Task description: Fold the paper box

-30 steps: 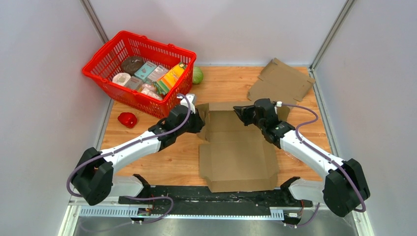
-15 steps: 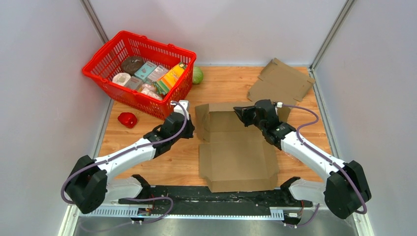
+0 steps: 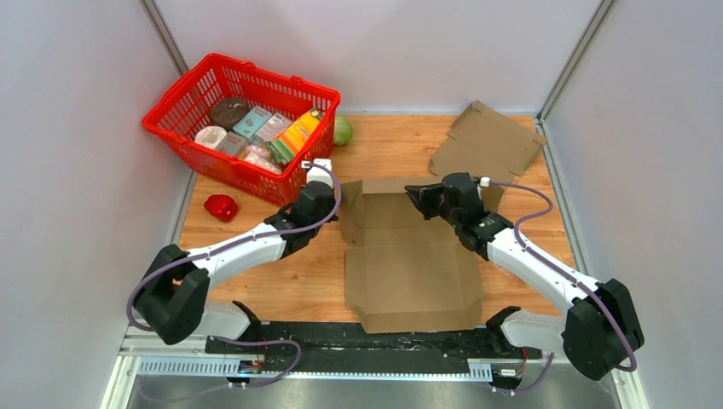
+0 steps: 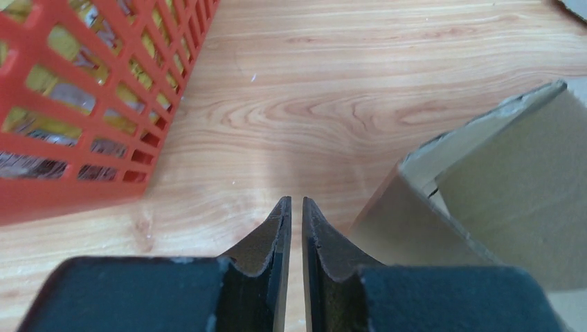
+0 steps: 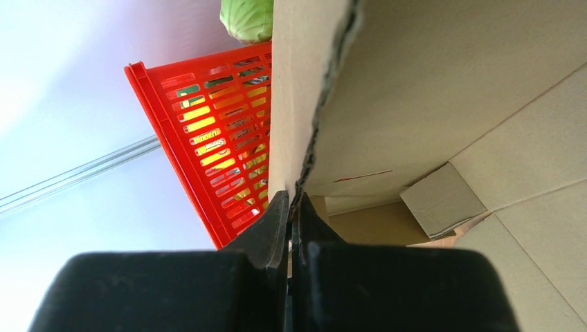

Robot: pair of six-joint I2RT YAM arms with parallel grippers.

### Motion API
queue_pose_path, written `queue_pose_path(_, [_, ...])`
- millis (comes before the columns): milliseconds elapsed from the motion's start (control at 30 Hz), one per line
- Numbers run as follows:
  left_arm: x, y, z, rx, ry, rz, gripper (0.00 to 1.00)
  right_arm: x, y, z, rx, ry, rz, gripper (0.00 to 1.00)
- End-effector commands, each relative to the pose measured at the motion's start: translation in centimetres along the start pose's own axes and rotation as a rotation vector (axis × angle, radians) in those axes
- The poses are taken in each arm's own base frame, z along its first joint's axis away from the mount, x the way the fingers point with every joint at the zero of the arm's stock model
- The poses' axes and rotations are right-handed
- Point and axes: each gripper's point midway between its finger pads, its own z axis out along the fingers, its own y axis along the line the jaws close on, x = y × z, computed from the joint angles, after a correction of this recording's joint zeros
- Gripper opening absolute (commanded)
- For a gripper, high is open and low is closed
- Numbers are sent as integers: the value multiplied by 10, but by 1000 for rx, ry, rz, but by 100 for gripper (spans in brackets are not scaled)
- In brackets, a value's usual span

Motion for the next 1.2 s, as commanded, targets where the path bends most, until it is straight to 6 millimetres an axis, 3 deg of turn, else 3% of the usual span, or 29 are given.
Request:
queue_pose_path(0, [-30,-19,13,44,-65,-3,19,0,-19,1,61,0,-20,0])
queue_pose_path(167, [-32,-66,-2,354,-137,29,19,1,-16,0,48,7,-22,0])
queue_pose_path(200, [-19,-68,-7,400,-136,44,19,1,-16,-1,47,7,-28,0])
queue_pose_path(233, [-26,-83,-15,500,-182,47,19,1,-19,-1,50,7,-30,0])
queue_pose_path(433, [-15,-108,-28,656,-174,75,19,2,-23,-3,40,16,-32,0])
queue_pose_path(600, [-6,-105,-20,614,-144,68,19,0,-34,-8,31,11,-68,0])
queue_pose_path(767, [11,-96,-25,606,-128,61,27,-10,-42,-15,-10,-24,-157,1])
queue_pose_path(933, [25,-109,-41,677,-127,110,34,-9,-52,-15,-6,-12,-152,1])
queue_pose_path(1167, [19,-118,-56,719,-168,132,38,-8,-40,-17,-34,-9,-147,1])
